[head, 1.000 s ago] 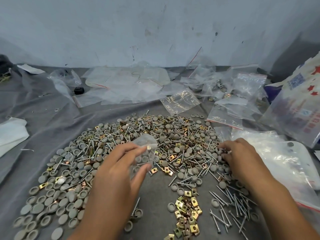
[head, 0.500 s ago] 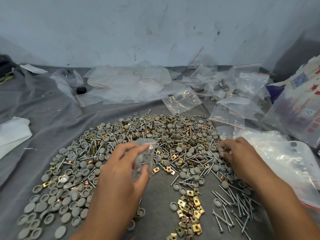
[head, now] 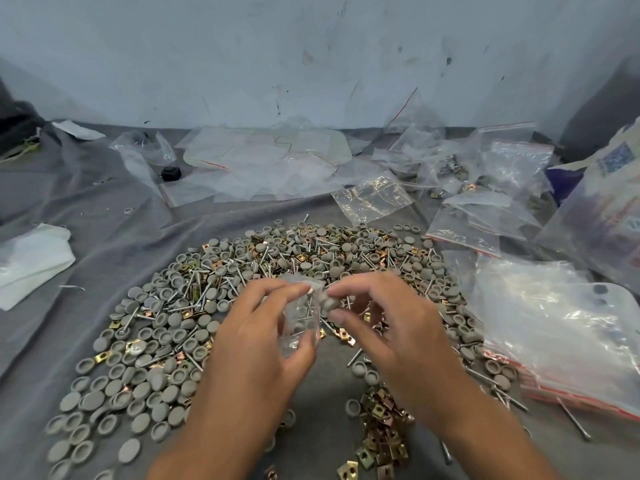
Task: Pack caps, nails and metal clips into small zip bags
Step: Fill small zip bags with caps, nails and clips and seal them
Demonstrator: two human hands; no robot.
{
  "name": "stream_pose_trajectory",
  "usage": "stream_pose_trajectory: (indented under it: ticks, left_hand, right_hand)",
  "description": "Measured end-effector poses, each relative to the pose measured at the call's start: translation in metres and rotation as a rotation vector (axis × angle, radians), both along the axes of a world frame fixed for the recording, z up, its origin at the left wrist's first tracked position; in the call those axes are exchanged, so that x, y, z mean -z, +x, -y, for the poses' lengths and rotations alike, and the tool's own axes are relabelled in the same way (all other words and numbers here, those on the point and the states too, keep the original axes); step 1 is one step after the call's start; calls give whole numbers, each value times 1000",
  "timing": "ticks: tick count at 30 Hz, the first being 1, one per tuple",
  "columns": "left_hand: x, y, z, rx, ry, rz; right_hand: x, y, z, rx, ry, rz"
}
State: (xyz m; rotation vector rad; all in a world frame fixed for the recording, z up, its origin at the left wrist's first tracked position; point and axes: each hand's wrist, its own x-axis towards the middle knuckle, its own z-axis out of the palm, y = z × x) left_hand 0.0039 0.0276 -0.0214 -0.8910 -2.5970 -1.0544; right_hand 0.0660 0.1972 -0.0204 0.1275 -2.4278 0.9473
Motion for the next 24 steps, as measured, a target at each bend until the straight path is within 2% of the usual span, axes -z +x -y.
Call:
stream_pose_trajectory:
  ticks: [6,10,12,15,18,24]
  left_hand:
    - [3,-2,0,28,26,-11]
    - [3,-2,1,32,32,-26]
    - [4,-2,2,19,33,-25]
    - [4,-3,4,0,19,-32]
    - [4,-3,7,-10,13,-44]
    - [5,-3,8,-4,-14,-63]
  right_hand:
    - [8,-6,13,-25,287,-203]
    - [13,-7,18,78,380,-211]
    - [15,-8,19,94,347,-183]
    - [11,-7,11,99,154,-152]
    - [3,-6,-14,251,3,-59]
    - [9,6,-91,604,30,394]
